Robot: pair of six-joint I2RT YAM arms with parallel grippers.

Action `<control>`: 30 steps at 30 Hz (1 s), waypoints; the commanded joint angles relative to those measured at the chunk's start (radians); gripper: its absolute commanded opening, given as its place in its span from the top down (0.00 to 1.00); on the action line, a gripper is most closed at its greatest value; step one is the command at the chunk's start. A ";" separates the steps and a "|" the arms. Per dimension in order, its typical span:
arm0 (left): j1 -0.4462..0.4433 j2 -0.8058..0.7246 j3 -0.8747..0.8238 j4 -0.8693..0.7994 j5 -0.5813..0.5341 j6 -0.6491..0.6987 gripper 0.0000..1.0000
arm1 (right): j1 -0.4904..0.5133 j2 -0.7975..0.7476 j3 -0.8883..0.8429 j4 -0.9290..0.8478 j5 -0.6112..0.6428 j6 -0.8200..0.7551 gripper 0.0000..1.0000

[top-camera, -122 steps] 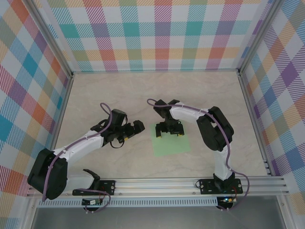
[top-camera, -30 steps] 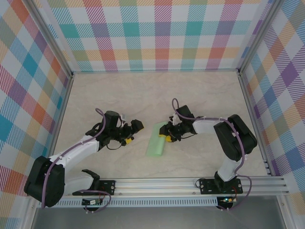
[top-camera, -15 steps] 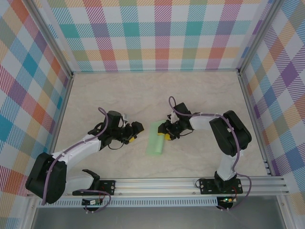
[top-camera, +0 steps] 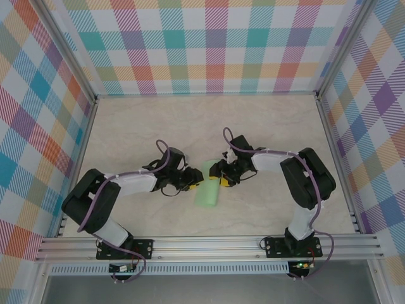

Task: Fold a paper plane with a square sheet of paper (pick it up from the middle)
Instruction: Fold the square sheet of paper in half at the center of the table.

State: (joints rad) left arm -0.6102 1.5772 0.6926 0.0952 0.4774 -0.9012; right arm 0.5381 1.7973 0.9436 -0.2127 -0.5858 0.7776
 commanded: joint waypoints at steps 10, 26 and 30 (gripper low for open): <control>-0.057 0.109 0.078 0.052 -0.016 0.008 0.71 | 0.016 -0.134 -0.029 -0.136 0.101 0.001 0.37; -0.059 0.054 0.094 -0.036 -0.024 0.045 0.66 | 0.068 -0.100 -0.031 -0.202 0.241 0.014 0.48; -0.060 -0.032 0.090 -0.136 -0.108 0.072 0.57 | 0.066 -0.078 -0.014 -0.237 0.266 -0.043 0.54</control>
State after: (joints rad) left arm -0.6582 1.6241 0.7601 0.0471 0.4294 -0.8669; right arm 0.6041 1.6936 0.9184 -0.3988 -0.3515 0.7795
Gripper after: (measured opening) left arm 0.420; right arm 0.463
